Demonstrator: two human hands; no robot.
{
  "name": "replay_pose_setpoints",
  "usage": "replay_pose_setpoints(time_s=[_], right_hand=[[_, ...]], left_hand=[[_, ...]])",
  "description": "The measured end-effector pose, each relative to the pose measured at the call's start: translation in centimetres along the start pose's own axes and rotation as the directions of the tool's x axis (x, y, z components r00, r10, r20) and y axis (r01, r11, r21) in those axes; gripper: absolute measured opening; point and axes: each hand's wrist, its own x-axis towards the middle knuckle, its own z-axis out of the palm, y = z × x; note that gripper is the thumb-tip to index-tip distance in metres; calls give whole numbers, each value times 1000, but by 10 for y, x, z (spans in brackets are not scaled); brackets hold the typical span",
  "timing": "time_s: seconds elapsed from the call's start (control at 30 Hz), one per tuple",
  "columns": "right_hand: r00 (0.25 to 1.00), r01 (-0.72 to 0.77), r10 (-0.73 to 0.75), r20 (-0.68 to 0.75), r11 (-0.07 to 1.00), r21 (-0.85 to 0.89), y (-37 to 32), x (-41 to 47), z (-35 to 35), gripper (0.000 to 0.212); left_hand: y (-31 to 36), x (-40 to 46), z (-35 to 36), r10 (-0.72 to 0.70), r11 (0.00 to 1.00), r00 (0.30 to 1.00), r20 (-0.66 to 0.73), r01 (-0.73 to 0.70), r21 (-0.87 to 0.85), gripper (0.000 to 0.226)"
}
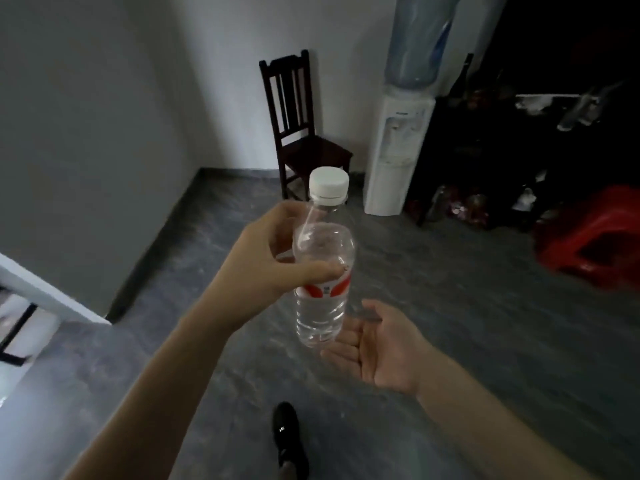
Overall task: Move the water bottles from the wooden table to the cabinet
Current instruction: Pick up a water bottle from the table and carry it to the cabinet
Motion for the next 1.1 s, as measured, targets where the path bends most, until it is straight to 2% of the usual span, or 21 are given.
replay_pose_setpoints(time_s=[0.23, 0.43, 0.63, 0.9, 1.1], right_hand=[[990, 116, -104, -95, 985, 129, -81, 47, 26, 64], [970, 226, -194, -150, 943, 243, -134, 80, 33, 58], [947, 275, -212, -241, 922, 271, -182, 103, 27, 53], [940, 294, -213, -266, 901, 318, -251, 142, 3, 54], [930, 318, -232, -284, 896, 311, -336, 165, -34, 57]], left_hand=[[-16, 121, -29, 95, 995, 980, 178, -92, -24, 54], [-31, 212, -38, 159, 987, 933, 324, -143, -73, 56], [-53, 275, -24, 168, 980, 912, 373, -112, -167, 54], [-71, 368, 1, 136, 988, 888, 440, -88, -128, 57], [-71, 459, 38, 138, 990, 866, 481, -100, -104, 58]])
